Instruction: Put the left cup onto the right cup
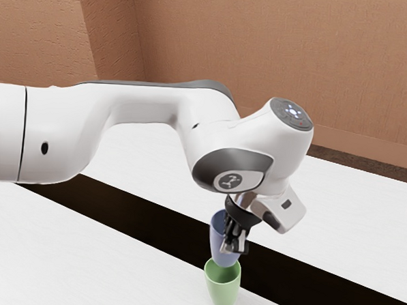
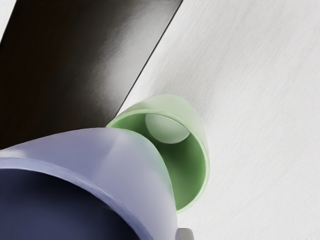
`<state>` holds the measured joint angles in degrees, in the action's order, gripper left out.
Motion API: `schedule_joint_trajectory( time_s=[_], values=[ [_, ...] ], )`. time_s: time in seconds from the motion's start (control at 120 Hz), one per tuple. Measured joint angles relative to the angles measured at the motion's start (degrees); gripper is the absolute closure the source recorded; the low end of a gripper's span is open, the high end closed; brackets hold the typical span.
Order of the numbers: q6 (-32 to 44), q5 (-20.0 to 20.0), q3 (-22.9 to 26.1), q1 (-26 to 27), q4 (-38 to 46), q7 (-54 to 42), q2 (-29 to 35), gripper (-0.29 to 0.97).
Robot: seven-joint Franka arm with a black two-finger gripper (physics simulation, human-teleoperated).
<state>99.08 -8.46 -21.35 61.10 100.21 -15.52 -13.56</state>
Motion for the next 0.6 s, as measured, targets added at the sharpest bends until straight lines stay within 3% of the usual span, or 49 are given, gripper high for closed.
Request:
schedule_joint_trajectory(
  time_s=[0.6],
  values=[
    [0.4,1.0,0.2,0.0,0.0,-0.2,-1.9,0.78]
  ],
)
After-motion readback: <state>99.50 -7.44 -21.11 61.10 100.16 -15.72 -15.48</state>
